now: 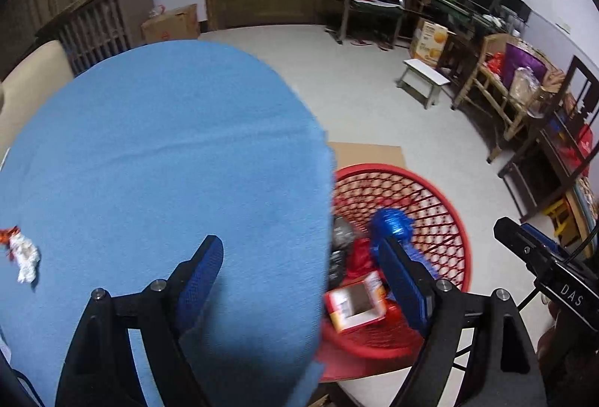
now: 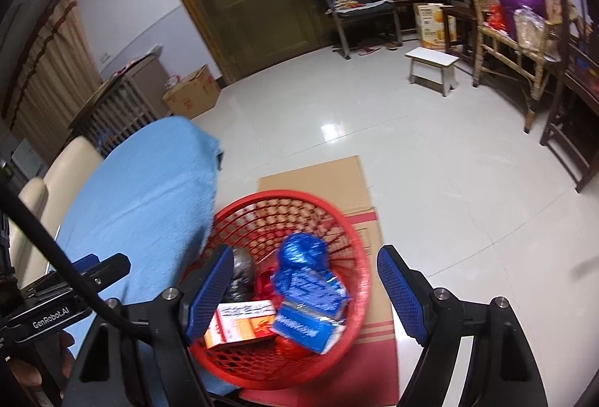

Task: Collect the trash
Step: 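Move both tools back over the table, then grasp the crumpled white tissue with the right tool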

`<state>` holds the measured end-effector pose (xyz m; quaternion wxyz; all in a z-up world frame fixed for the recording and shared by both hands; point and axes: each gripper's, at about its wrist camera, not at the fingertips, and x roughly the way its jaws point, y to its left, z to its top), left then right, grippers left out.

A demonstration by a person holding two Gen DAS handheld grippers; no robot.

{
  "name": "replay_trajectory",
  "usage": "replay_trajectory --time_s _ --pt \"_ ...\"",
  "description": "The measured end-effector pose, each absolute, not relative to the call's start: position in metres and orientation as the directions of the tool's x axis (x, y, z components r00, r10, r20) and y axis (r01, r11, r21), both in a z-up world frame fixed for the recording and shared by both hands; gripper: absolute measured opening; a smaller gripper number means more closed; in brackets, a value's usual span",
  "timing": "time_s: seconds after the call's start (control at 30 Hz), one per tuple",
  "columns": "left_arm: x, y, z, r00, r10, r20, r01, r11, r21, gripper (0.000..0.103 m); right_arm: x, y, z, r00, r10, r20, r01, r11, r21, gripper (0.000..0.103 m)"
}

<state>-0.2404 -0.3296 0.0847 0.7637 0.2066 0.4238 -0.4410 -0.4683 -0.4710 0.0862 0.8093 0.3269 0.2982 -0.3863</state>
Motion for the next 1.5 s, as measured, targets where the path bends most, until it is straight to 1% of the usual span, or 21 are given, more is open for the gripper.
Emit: replay_trajectory --time_s 0.5,0.63,0.77,0.93,1.03,1.23,1.5 --pt "-0.180 -0.232 0.069 0.320 -0.446 -0.836 0.718 0.690 -0.094 0.085 -0.374 -0.400 0.089 0.571 -0.307 -0.761 0.692 0.679 0.245 0.082" --pt "-0.166 -0.190 0.062 0.361 -0.425 -0.830 0.657 0.748 -0.097 0.085 -0.350 -0.380 0.086 0.573 -0.271 -0.774 0.651 0.724 0.228 0.082" --pt "-0.147 -0.137 0.050 0.404 -0.372 -0.835 0.555 0.826 -0.100 0.085 -0.322 -0.361 0.082 0.571 -0.228 -0.789 0.601 0.770 0.212 0.082" --pt "-0.117 -0.068 0.042 0.469 -0.285 -0.836 0.378 0.920 -0.101 0.085 -0.270 -0.332 0.078 0.581 -0.153 -0.799 0.498 0.844 0.200 0.082" --pt "-0.099 -0.044 0.041 0.487 -0.237 -0.841 0.305 0.948 -0.091 0.085 -0.229 -0.305 0.077 0.594 -0.093 -0.799 0.406 0.893 0.197 0.082" --pt "-0.076 -0.015 0.043 0.512 -0.188 -0.838 0.212 0.973 -0.089 0.085 -0.143 -0.254 0.080 0.615 0.007 -0.788 0.238 0.952 0.194 0.082" --pt "-0.040 0.012 0.039 0.519 -0.152 -0.841 0.125 0.987 -0.101 0.085 -0.046 -0.211 0.070 0.607 0.077 -0.791 0.107 0.978 0.177 0.082"
